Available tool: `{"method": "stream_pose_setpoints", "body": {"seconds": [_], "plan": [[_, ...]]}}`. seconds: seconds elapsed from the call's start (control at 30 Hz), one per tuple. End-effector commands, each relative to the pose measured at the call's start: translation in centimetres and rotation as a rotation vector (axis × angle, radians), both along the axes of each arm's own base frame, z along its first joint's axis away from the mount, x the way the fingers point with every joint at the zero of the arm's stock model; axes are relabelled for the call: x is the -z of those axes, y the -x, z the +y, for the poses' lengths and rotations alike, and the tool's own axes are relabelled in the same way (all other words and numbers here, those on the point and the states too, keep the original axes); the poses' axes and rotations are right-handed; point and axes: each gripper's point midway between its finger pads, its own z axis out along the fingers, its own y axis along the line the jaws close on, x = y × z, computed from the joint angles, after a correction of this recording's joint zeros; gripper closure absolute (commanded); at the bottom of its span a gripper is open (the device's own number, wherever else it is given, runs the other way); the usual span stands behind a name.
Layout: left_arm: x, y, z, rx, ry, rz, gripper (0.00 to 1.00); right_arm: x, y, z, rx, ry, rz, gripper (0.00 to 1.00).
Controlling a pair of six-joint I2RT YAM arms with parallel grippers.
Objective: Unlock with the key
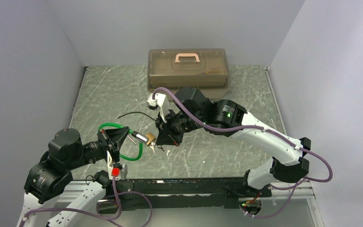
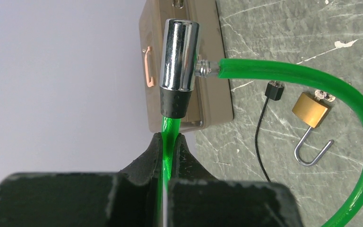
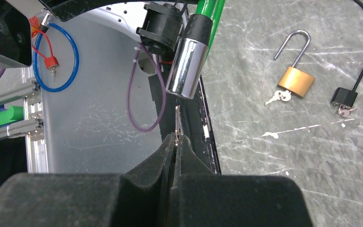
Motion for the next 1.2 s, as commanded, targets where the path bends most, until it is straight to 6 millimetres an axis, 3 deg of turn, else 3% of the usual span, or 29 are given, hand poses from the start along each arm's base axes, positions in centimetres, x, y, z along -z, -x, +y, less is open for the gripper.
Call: {"method": "stream_pose_setpoints", "body": {"seconds": [0.0, 0.6, 1.17], "plan": [[-2.38, 0.39, -0.26, 0.023, 0.05, -0.071, 1.0, -1.92, -0.21, 0.51, -0.005, -0.07, -0.02, 1.0], [-2.26, 0.6, -0.24, 0.029, 0.046, -0.072, 1.0, -1.81, -0.55, 1.36, -0.022, -0.067, -0.017, 1.0], [-2.34, 0.91, -0.17, 0.038, 0.038, -0.077, 1.0, -2.19, -0.8, 0.65, -0.008, -0.072, -0.025, 1.0]]}}
